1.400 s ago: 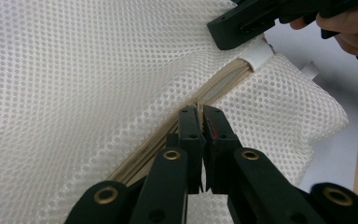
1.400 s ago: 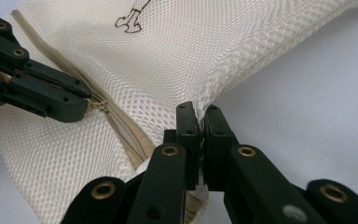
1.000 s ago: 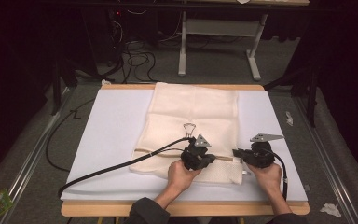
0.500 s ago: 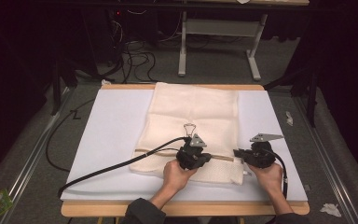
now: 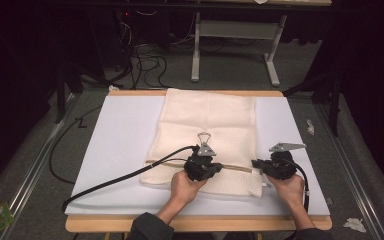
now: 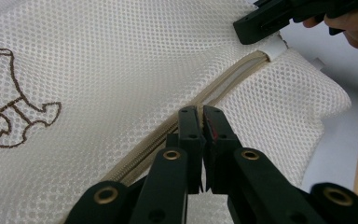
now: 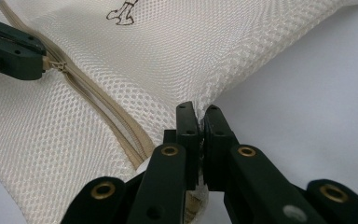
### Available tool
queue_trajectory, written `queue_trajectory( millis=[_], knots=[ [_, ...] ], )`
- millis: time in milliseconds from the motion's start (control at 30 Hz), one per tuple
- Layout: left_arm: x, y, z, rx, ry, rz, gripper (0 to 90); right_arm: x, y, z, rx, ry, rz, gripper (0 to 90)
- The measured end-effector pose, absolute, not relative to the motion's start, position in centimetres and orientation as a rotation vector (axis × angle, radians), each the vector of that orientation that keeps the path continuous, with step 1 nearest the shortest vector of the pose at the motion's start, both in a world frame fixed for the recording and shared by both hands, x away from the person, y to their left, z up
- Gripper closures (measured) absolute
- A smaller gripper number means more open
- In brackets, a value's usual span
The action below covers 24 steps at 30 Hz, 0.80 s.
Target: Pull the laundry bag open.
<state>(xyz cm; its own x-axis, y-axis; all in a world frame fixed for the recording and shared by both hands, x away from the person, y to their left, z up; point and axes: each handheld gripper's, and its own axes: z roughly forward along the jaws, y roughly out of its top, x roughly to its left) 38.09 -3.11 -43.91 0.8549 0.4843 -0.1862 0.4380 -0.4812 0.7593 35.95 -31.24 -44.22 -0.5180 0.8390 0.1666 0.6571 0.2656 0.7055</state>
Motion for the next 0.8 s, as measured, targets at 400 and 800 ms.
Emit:
queue_trajectory(
  millis=[400,800],
  knots=[
    [38.2,-1.6,-44.0,2.121,0.711,0.086,86.9,36.3,-31.1,-44.1,1.387,2.292,1.059,88.3],
    [38.5,-0.8,-43.7,2.105,0.725,0.07,86.9,36.6,-31.1,-44.0,1.4,2.281,1.08,88.3]
  ],
)
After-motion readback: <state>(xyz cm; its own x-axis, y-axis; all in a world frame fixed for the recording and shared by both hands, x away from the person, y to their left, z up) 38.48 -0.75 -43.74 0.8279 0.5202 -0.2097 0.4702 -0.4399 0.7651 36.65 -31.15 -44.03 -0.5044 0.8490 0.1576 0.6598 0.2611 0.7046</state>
